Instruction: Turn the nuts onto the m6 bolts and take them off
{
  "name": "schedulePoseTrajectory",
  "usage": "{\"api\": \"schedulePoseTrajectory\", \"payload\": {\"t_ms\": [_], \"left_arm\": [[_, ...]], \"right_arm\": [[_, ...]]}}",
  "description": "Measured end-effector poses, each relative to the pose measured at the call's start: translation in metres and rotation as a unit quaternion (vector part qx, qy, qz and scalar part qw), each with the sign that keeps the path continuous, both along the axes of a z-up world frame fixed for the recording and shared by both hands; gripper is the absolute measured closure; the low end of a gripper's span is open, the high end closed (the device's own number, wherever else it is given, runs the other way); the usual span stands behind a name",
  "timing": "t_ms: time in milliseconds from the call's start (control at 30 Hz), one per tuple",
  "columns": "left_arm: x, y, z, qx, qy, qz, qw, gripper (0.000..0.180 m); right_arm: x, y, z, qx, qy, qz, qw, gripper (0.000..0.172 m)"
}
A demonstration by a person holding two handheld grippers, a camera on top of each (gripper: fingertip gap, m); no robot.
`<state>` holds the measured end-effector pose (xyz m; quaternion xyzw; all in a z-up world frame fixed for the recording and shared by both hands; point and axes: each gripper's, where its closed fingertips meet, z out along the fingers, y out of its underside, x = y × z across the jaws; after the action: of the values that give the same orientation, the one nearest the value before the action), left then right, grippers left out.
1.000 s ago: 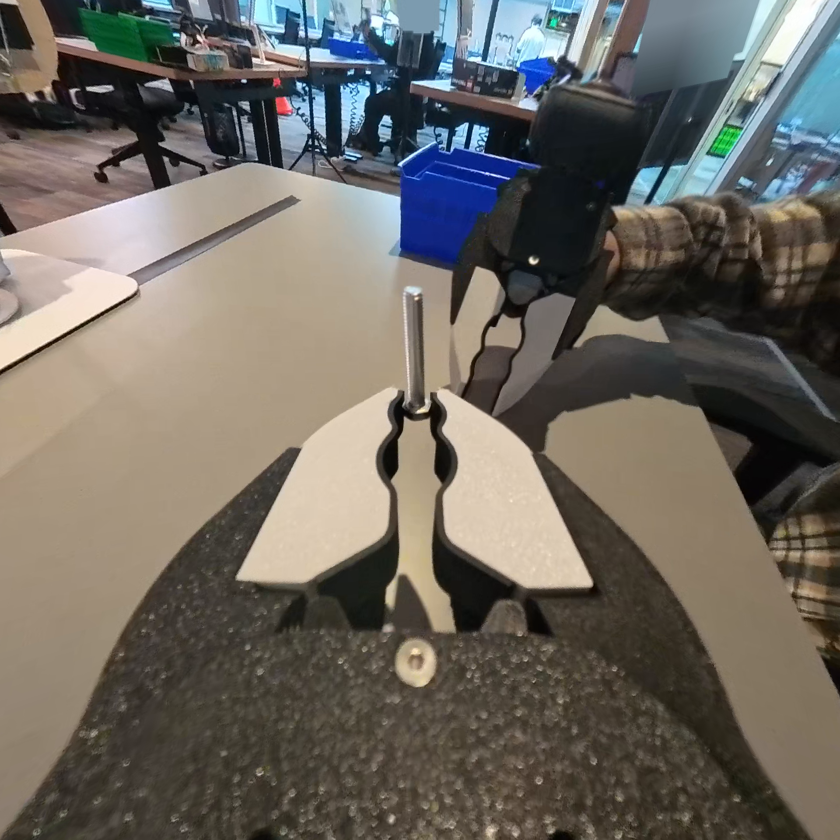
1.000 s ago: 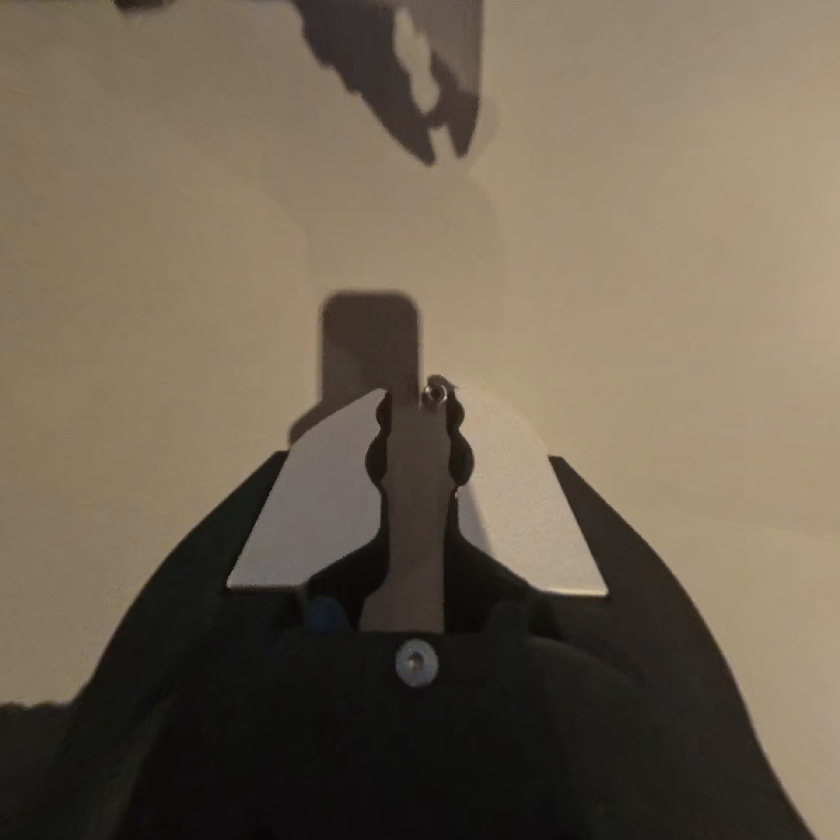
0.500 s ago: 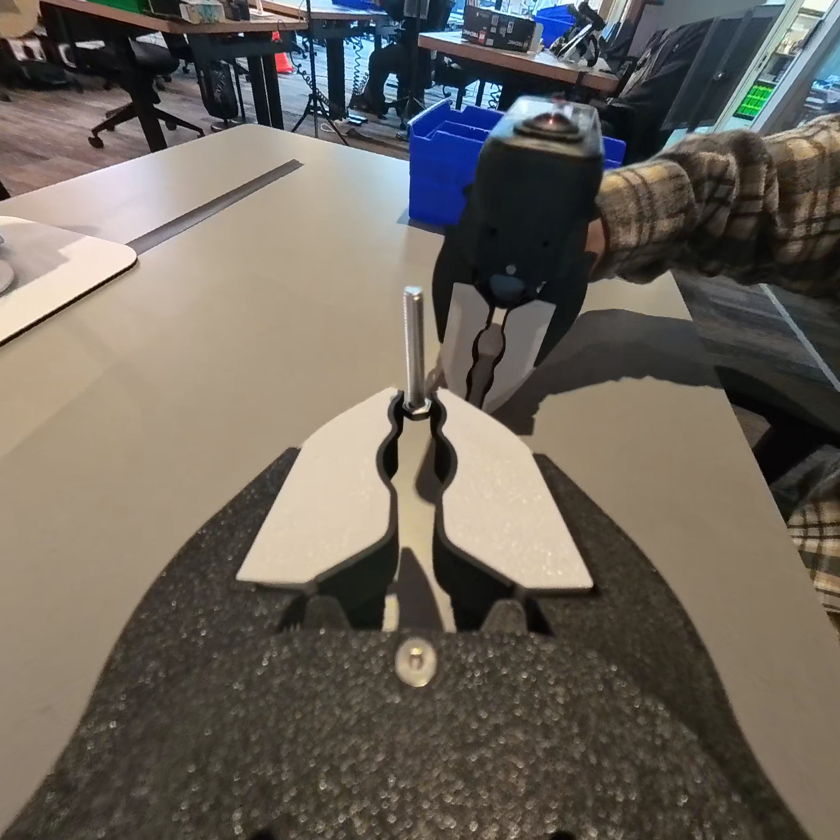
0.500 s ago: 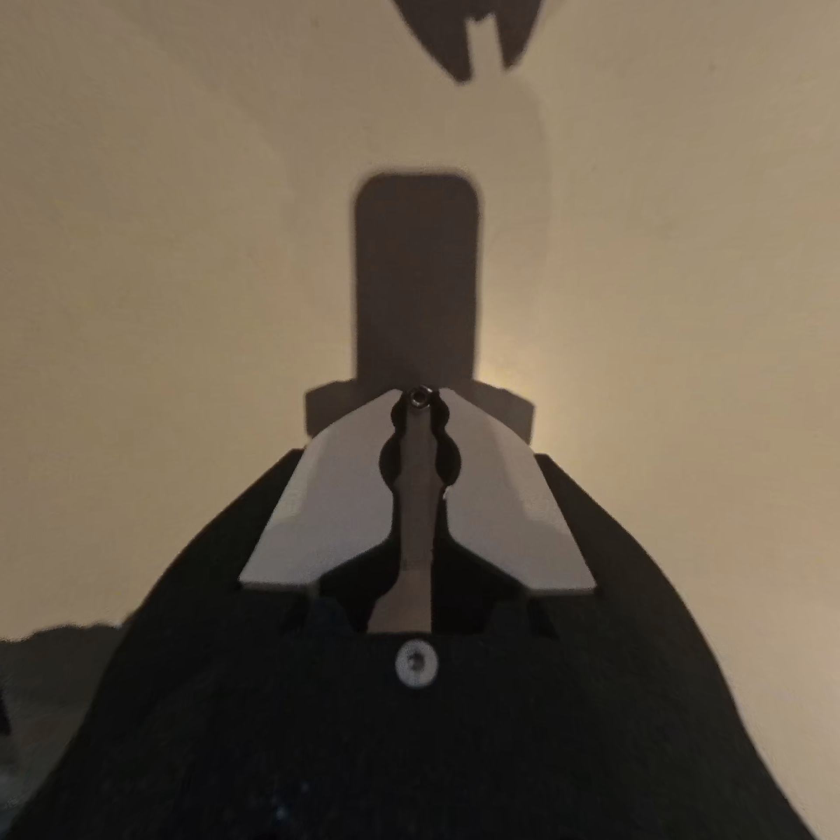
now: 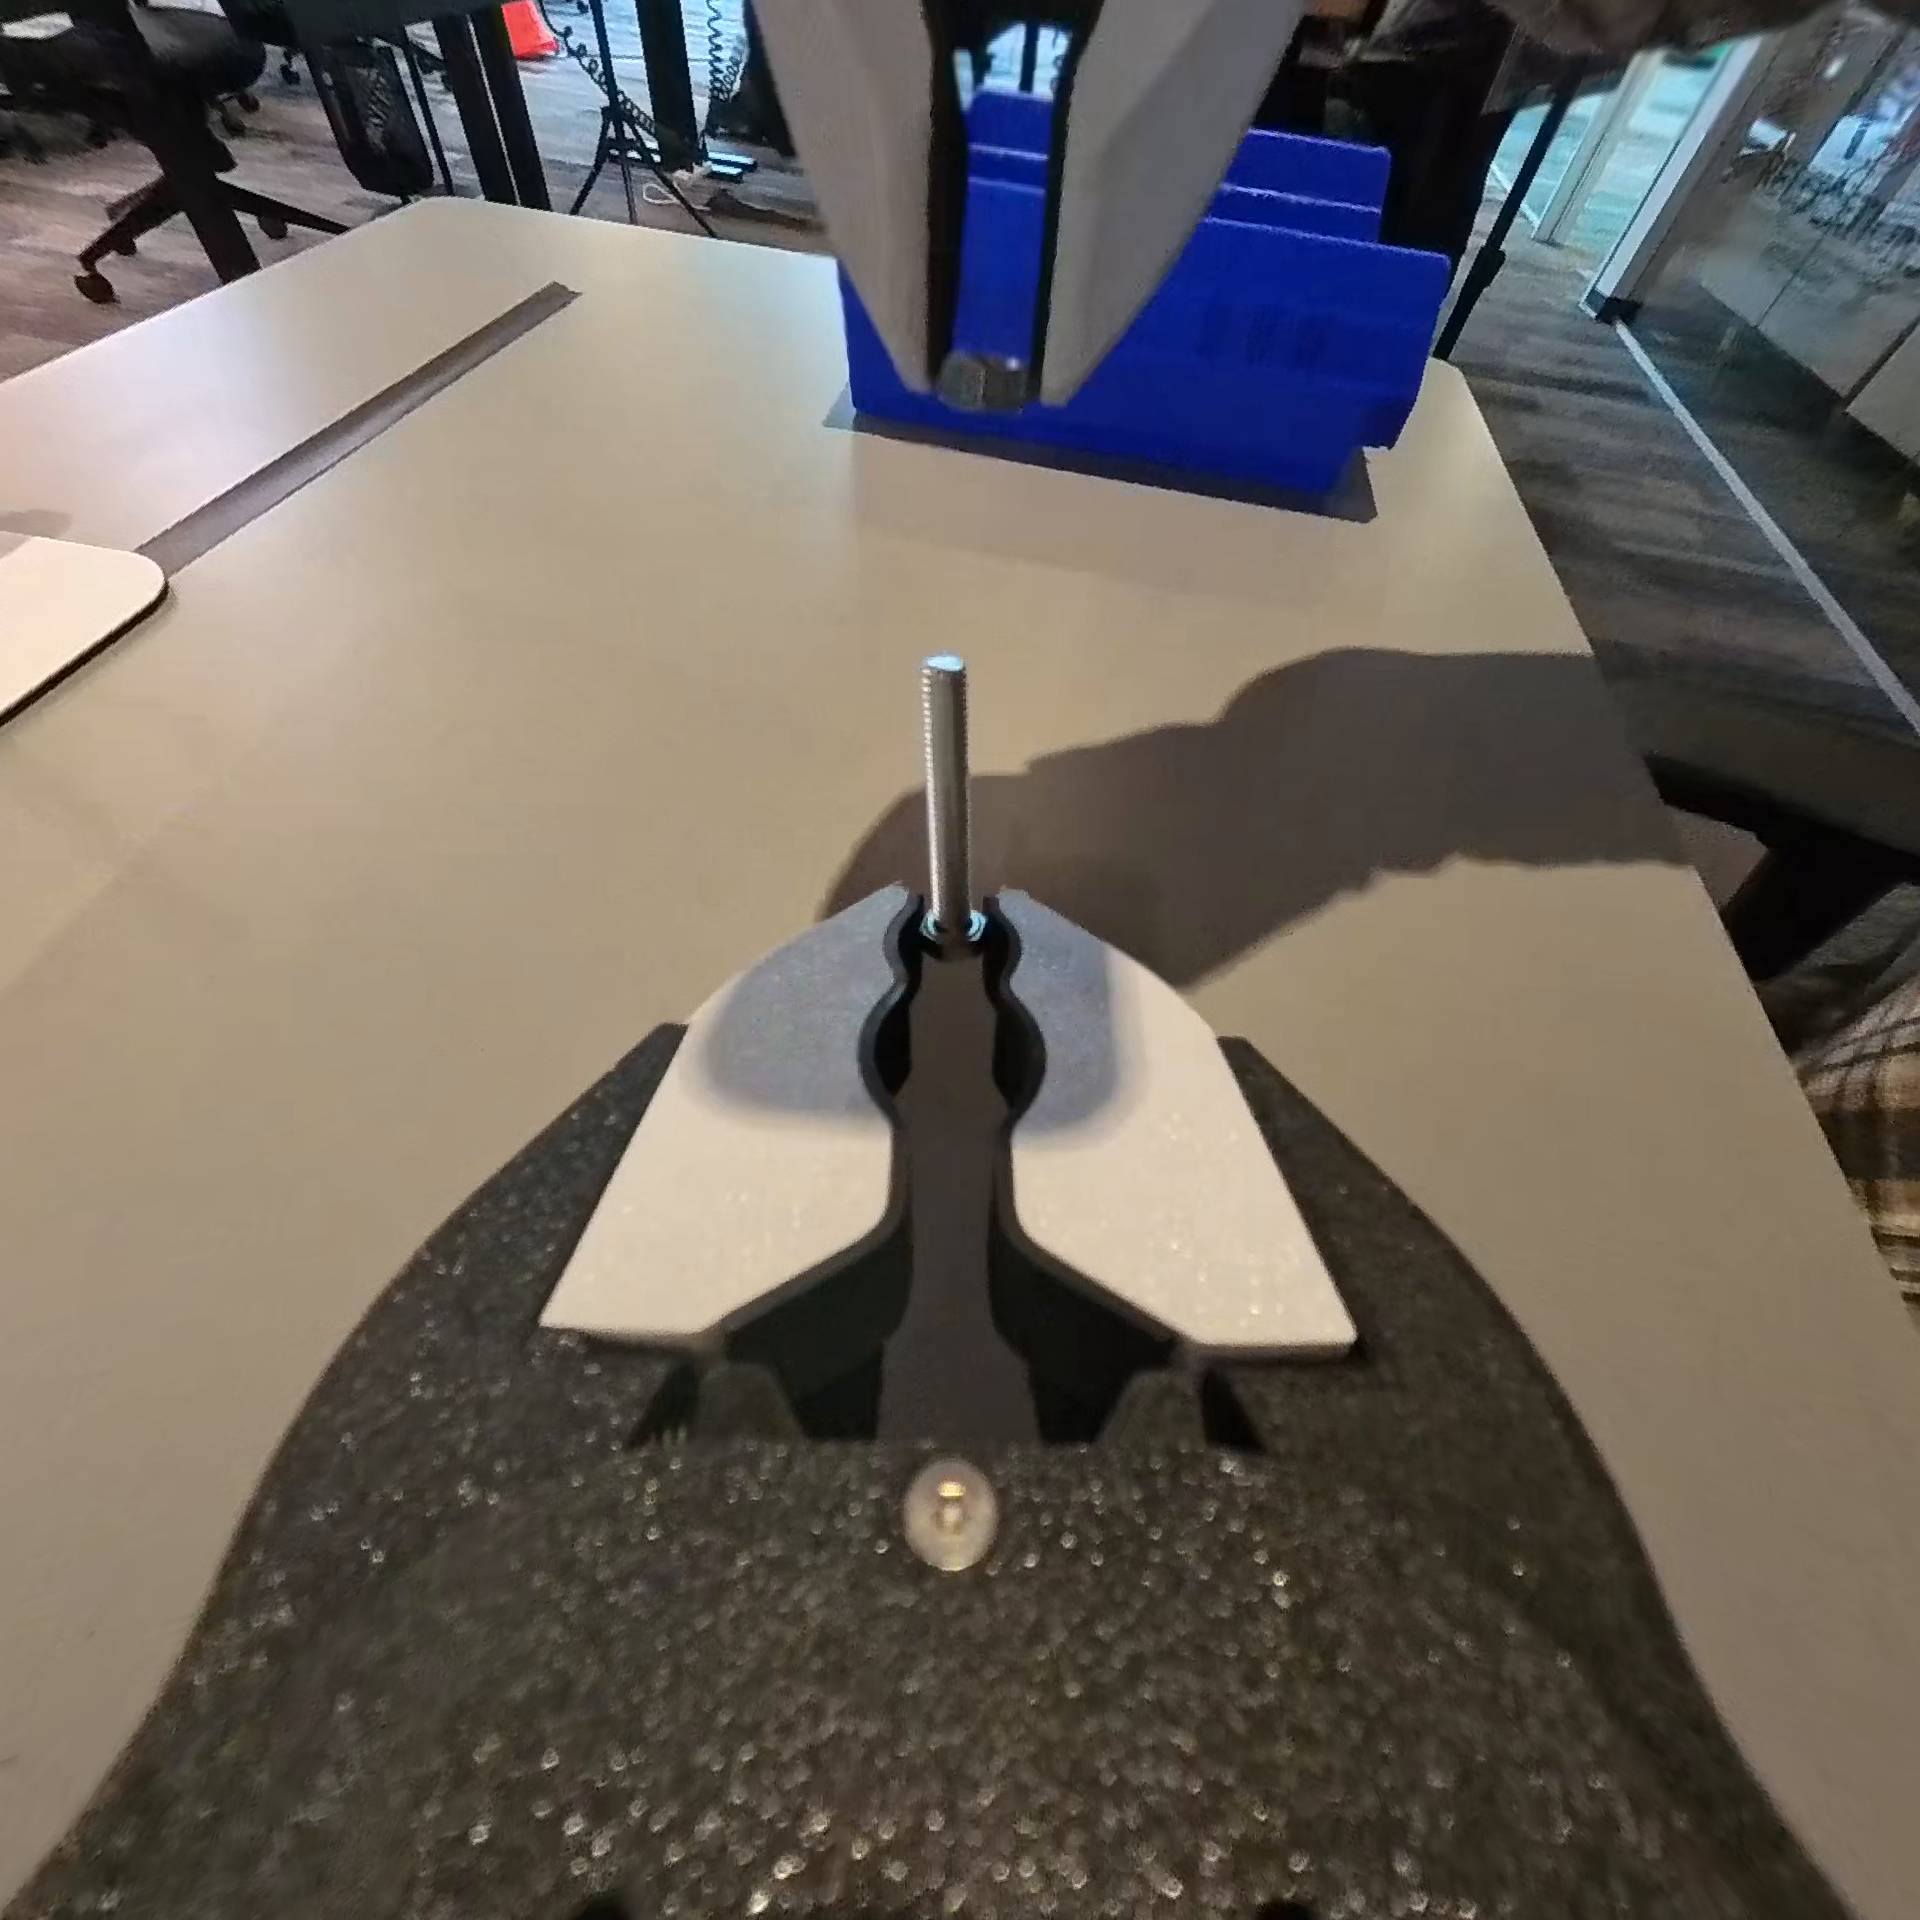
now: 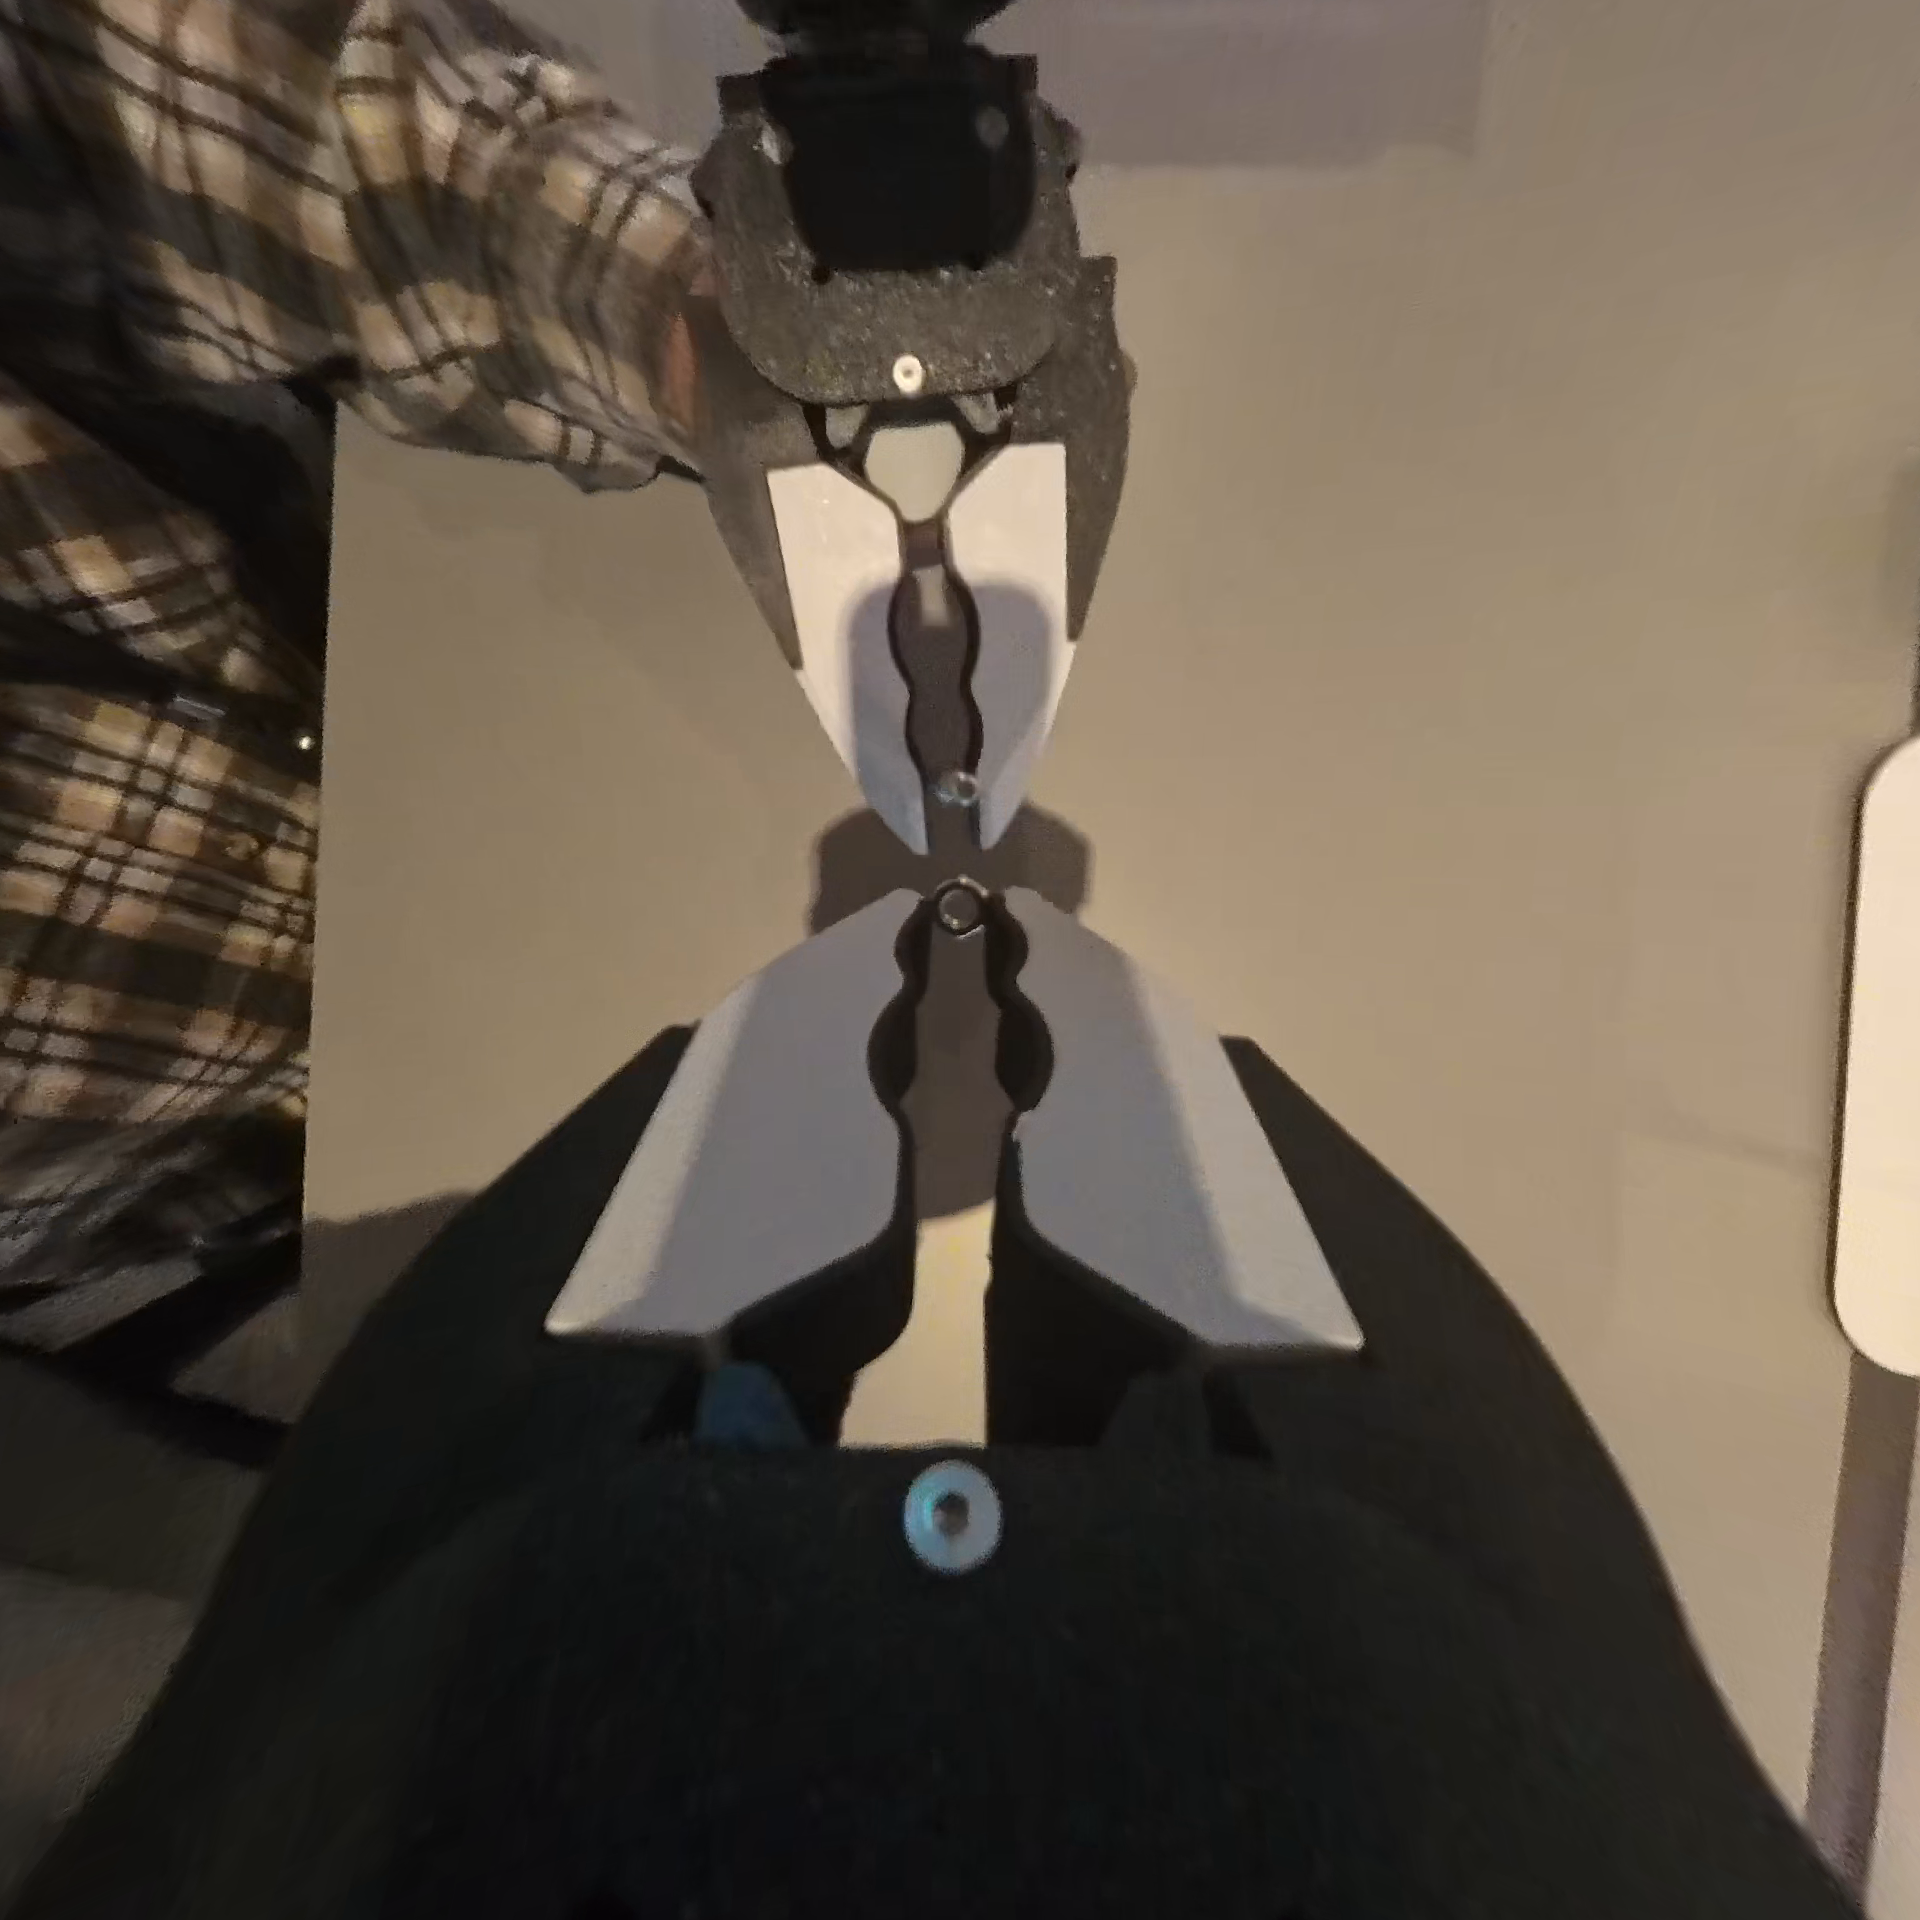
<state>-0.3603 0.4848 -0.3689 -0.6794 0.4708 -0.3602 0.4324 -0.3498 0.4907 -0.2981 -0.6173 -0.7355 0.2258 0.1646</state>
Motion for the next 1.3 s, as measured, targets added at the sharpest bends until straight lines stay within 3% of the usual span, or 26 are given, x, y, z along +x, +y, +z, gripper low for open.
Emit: {"api": "schedulePoseTrajectory", "payload": {"t_ms": [300,867,1300], "left_arm": [[0.002,-0.002,0.0,0.005,0.008,-0.004,1.0,0.17],[0.002,-0.002,0.002,0.001,0.006,0.0,1.0,0.17],[0.0,0.003,-0.004,0.013,0.032,0.018,0.999,0.17]], "right_arm": [[-0.022,-0.007,-0.007,-0.013,-0.038,0.042,0.998,0.162],[-0.02,-0.006,-0.02,0.0,-0.073,0.053,0.996,0.162],[-0.019,-0.003,-0.026,-0.035,-0.062,0.009,0.997,0.162]]}}
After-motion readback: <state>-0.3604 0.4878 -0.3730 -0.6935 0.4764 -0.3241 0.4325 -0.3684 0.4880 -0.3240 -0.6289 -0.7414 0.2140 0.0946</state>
